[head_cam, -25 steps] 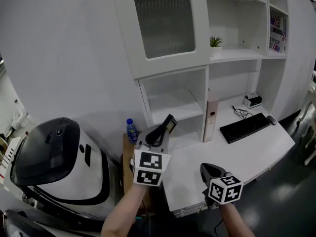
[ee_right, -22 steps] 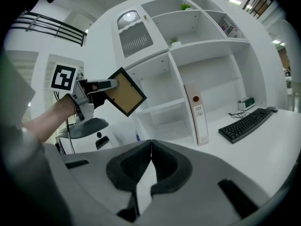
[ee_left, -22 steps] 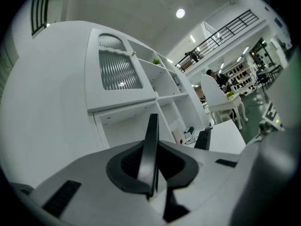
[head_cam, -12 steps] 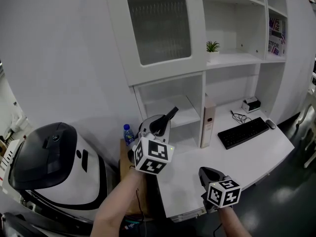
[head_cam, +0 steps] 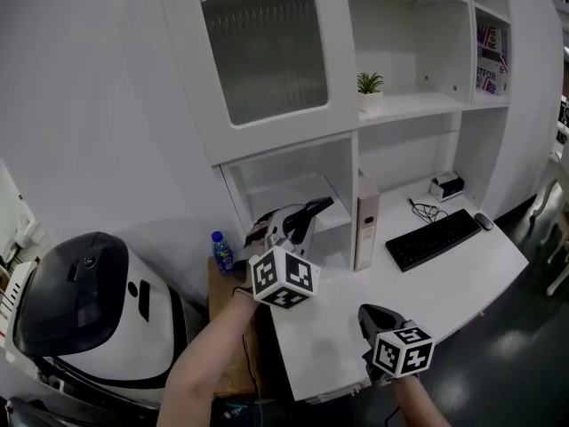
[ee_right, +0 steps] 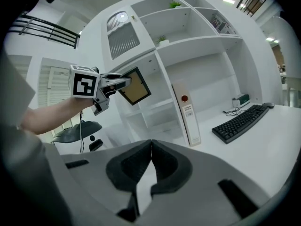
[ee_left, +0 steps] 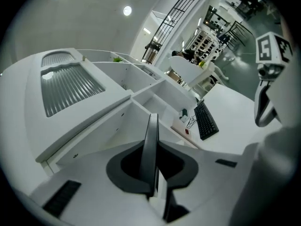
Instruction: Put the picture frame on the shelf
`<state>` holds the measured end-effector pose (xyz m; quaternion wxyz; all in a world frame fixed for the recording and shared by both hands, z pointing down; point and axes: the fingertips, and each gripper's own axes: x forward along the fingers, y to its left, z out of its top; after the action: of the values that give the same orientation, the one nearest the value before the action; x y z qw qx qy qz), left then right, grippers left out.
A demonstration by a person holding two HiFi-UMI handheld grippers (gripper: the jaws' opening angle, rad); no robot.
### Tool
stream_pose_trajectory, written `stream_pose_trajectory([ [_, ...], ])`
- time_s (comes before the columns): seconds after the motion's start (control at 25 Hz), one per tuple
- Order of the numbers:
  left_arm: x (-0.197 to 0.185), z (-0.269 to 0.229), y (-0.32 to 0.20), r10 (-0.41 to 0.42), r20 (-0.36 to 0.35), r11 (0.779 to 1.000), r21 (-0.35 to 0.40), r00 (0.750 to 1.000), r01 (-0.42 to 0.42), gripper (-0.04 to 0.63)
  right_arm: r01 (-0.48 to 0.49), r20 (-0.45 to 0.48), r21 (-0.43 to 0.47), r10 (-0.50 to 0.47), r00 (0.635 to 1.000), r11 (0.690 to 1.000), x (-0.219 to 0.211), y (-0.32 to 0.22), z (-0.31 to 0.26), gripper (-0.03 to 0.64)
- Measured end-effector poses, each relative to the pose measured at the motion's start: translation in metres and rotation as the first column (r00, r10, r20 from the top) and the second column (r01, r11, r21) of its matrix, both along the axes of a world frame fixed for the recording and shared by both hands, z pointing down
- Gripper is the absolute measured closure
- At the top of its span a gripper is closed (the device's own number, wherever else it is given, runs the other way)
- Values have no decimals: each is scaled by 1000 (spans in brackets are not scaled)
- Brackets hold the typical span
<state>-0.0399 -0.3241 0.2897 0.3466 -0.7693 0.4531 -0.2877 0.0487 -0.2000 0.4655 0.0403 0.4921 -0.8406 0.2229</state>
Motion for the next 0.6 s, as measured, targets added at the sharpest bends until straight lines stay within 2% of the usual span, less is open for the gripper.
stream_pose_trajectory([
  [0.28, 9, 21, -25, 30, 95, 1000, 0, 995, -31, 549, -22, 3, -14, 22, 1000, 1000, 13, -13, 5, 615],
  [0.6, 12, 40, -42, 44, 146, 999, 1, 988, -44, 549, 3, 1, 7, -3, 1000, 1000, 5, -34, -6, 615],
])
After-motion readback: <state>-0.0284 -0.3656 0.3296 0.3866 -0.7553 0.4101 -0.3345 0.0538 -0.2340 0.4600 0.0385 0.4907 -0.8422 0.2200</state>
